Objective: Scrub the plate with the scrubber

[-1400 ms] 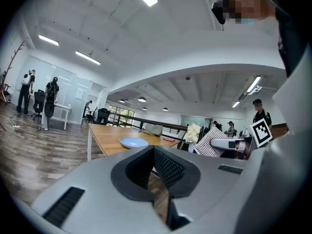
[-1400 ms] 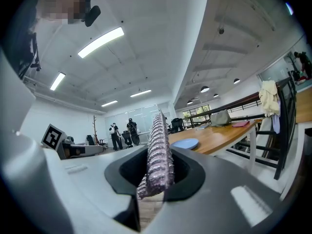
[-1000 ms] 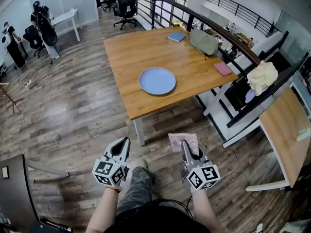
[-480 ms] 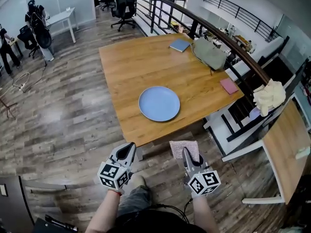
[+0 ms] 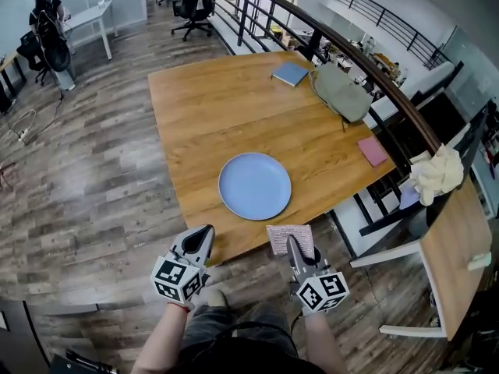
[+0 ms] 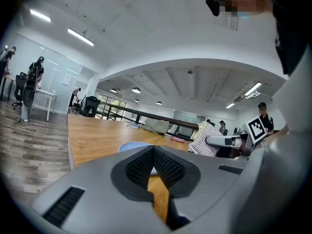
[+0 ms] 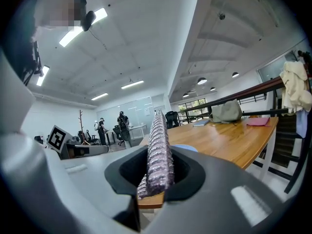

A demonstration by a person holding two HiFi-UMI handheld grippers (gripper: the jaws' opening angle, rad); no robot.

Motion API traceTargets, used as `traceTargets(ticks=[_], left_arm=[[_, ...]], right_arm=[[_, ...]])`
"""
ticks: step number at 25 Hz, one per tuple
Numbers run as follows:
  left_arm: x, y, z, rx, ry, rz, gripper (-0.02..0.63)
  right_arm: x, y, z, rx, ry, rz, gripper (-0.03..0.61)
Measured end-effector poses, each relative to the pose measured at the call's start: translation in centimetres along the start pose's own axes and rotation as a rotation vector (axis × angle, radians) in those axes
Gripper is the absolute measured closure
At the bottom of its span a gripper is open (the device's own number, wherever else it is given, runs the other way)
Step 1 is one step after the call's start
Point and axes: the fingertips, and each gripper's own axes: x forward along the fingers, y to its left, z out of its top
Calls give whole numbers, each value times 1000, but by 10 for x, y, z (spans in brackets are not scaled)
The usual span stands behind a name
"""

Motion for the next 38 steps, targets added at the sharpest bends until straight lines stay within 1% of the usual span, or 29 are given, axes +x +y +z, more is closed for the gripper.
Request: traceTargets(ticks=[3,5,10,15,18,20,22,25,31,35,38], left_arm=[[8,0,-6,-14,24,1,617],[14,5,-12,-24,42,23,617],[28,33,-24,-90,68,124,617],[49,50,-30,-123,86,213,617],[70,58,-38,-164,121,241,617],[82,58,-46,-182,156,247,604],[89,59,-53,-191,189,260,598],[96,63,-62,-216,224,282,569],[109,69,-69,-258,242,302,531],[116,70,-72,-279,230,293,523],[121,70,-75,-282,237,293,522]], right_arm=[[14,-15,-8,26,34,8,500],[30,-24,-13,36,59,33,500],[82,-31,-30,38,143,134,500],[123,-31,-38,23,236,232,500],[143,-37,-42,-44,284,264,500],[153,-42,-46,-92,324,274,500],[159,-48,-51,-99,359,280,500],[169,-52,-58,-105,414,288,500],[186,-56,-83,-238,574,319,500],[194,-51,-93,-307,635,352,500],[199,-49,-99,-358,673,368,500]])
